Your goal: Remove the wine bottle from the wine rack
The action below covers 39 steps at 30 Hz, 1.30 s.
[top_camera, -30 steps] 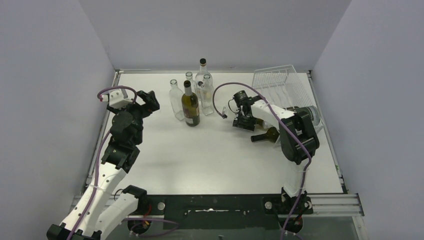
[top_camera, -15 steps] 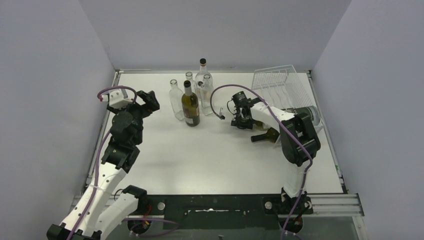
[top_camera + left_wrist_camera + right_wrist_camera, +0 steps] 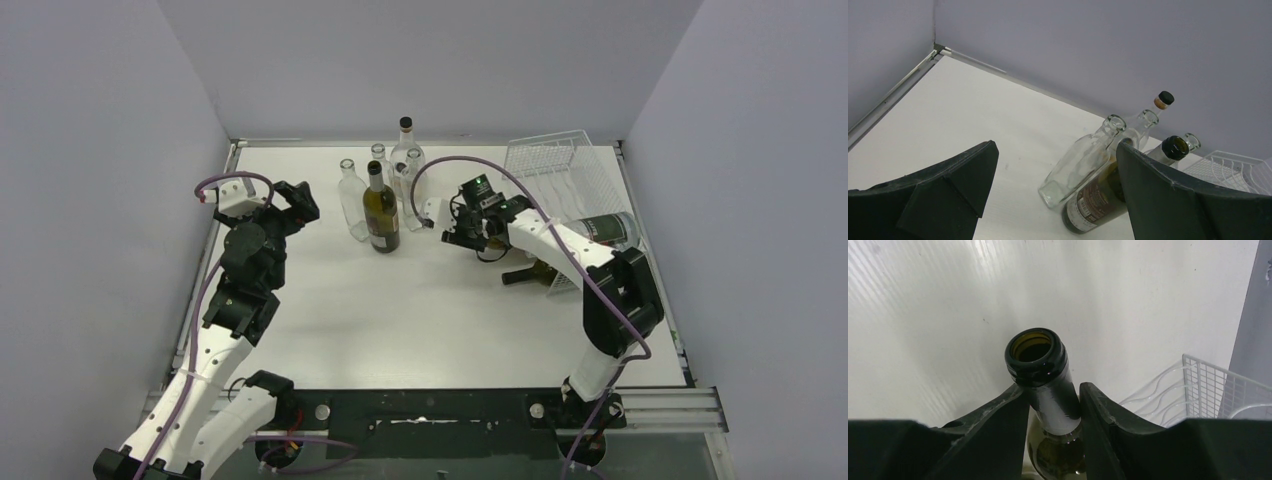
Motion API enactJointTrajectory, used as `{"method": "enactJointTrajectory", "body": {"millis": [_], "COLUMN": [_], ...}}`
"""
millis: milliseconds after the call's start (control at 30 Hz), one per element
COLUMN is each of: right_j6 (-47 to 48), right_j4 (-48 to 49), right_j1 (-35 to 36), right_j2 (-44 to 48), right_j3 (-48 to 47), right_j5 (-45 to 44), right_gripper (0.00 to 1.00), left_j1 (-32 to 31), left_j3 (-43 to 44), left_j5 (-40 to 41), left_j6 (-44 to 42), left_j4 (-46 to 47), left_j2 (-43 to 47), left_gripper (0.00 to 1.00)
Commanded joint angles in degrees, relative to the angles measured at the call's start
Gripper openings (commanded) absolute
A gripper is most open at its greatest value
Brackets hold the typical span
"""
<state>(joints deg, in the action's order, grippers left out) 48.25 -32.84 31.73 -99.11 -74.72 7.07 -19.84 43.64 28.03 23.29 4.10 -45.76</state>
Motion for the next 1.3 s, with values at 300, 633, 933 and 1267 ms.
{"method": "enactJointTrajectory", "body": {"millis": [300,633,933,1267], "right_j6": [-8.85,-15.90,-21.64,-34.87], "right_j4": [7.65,12.79,23.37,38.94], "right_j1": [9.38,11.96,11.96,6.89], "right_j2": [6.39,12.60,14.74,15.57], "right_j3": [-1.32,-3.52,-2.31,1.02], "right_j5": [1.26,2.36,10.53,20.46], "right_gripper": [0.00,0.00,0.00,0.00], "left_j1": [-0.11,-0.05,0.02,-0.01], "left_j3": [0.61,0.58,0.51,0.51], "left_j5": [-0.60,-0.51,-0.72,-0.91], "left_j6": [0.07,0.09,0.18,0.18], "left_j4": [3.20,3.22,3.27,3.35], "left_j2": [-0.03,-0.04,0.01,0.19], "left_gripper": [0.90,0.90,0.90,0.90]}}
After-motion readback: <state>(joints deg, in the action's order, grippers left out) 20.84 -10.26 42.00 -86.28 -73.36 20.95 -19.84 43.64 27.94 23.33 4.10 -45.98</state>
